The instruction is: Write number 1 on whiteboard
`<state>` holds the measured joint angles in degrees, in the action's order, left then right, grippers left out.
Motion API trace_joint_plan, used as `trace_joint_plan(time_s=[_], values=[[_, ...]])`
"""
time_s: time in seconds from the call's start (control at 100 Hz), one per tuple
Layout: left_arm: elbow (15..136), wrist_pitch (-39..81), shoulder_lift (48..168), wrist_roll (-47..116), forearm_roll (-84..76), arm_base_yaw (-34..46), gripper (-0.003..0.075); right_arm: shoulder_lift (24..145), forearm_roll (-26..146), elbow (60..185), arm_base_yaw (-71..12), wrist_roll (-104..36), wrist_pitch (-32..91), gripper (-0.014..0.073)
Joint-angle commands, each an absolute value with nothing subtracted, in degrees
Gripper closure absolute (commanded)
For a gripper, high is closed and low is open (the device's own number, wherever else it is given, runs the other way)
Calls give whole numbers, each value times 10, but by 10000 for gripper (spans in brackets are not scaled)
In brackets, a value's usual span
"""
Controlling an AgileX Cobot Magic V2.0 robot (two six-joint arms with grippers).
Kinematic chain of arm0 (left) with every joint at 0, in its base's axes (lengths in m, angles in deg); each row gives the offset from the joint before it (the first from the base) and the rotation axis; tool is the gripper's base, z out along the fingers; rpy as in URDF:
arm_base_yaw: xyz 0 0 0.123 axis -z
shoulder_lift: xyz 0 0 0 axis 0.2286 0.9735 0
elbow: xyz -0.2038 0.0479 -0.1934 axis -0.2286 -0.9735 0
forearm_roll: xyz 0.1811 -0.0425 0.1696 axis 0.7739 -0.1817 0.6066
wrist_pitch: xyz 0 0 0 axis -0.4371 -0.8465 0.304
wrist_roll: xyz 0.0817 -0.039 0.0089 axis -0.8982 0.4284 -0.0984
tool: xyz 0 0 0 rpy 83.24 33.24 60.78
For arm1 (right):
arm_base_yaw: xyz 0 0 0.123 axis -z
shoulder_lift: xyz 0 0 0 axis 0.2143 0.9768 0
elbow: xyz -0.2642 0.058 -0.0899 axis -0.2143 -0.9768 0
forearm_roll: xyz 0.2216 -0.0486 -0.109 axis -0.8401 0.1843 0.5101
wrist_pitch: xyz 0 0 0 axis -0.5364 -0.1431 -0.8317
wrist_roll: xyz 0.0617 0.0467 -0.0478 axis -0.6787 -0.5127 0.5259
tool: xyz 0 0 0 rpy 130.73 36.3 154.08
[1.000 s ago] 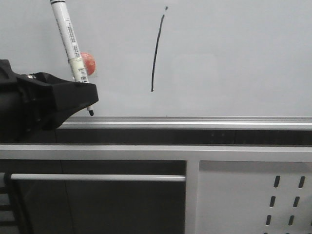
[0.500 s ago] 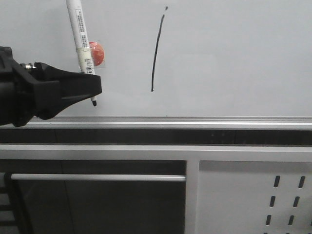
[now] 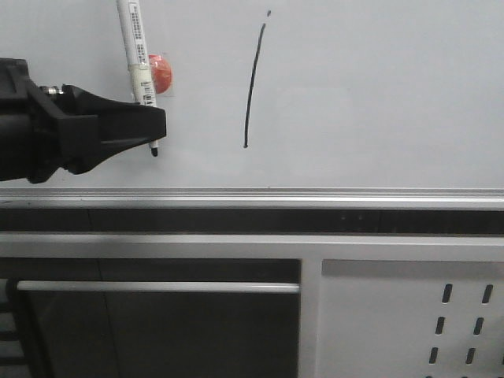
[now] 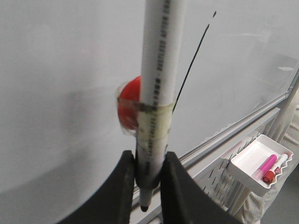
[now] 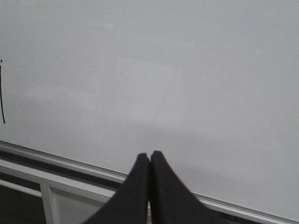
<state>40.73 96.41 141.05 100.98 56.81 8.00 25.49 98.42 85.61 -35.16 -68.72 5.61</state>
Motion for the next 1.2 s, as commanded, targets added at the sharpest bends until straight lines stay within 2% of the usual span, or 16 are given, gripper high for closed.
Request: trace_joint_plan(time_s=[0.0, 0.9, 1.19], values=[[425, 1000, 1397, 1017, 556, 78, 738, 247, 1000, 869, -349, -686, 98, 644], [454, 993, 1435, 1025, 523, 79, 738, 247, 1000, 869, -349, -686, 98, 644], [419, 991, 1419, 1049, 525, 79, 738, 247, 1000, 869, -349, -686, 98, 644]])
